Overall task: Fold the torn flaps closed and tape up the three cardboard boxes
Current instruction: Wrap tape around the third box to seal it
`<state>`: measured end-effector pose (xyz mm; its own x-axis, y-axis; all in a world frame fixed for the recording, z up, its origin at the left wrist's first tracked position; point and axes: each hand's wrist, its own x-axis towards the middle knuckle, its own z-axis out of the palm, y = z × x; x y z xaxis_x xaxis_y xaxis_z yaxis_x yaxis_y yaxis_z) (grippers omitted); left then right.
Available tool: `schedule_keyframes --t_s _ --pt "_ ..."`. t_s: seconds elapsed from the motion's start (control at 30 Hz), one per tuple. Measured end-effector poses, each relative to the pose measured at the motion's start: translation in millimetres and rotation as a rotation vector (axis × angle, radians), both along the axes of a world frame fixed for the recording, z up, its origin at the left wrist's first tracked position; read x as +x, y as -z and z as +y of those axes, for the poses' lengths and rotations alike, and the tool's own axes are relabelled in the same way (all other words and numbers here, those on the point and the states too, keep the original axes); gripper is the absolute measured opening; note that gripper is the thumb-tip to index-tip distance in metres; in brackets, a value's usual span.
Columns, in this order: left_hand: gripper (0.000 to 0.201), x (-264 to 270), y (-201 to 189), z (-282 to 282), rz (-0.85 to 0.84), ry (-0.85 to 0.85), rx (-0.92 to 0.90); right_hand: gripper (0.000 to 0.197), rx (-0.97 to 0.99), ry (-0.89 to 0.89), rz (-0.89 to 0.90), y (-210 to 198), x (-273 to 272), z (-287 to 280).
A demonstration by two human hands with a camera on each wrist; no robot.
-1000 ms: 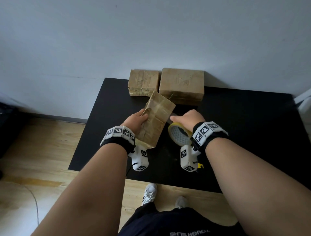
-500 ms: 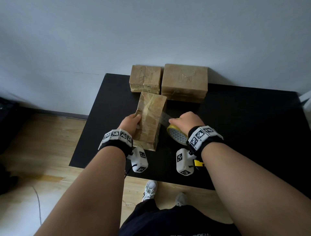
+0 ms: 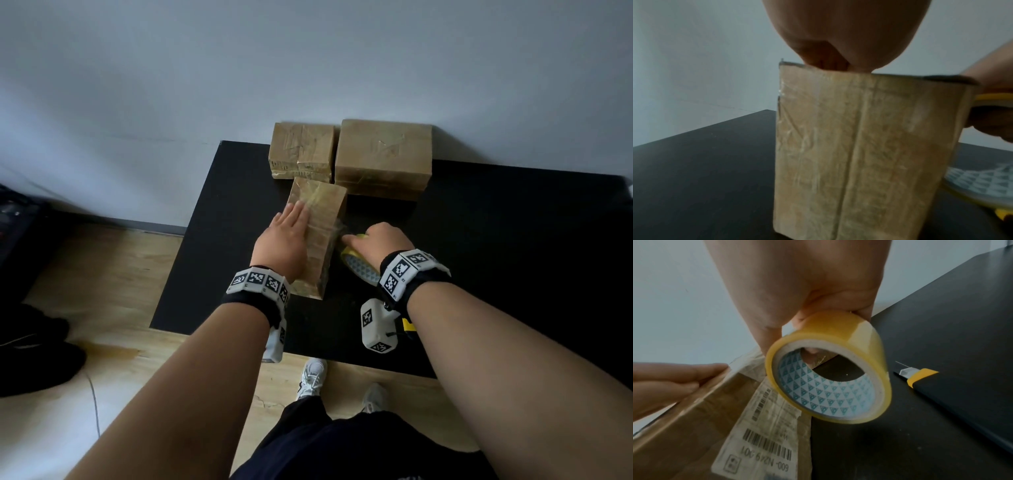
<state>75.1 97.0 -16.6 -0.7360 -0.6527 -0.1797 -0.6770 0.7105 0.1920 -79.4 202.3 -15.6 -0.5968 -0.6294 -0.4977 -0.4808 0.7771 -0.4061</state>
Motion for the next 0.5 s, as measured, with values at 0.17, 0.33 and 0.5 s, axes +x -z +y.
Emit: schedule_keyframes --t_s 0.17,0.33,0.5 --pt "0.063 -3.5 2.9 6.9 -0.013 -0.019 0.048 0.058 0.022 0.005 -0.040 4.9 2.5 -2.0" --pt "0.059 -1.7 3.0 12.2 0.012 0.001 -0.043 0.056 -0.002 -0.001 -0.040 4.4 2.4 -2.4" --pt "0.053 -1.8 6.4 14.1 -0.003 0.012 -0.012 0.056 -0.004 -0.002 -0.047 4.8 2.4 0.1"
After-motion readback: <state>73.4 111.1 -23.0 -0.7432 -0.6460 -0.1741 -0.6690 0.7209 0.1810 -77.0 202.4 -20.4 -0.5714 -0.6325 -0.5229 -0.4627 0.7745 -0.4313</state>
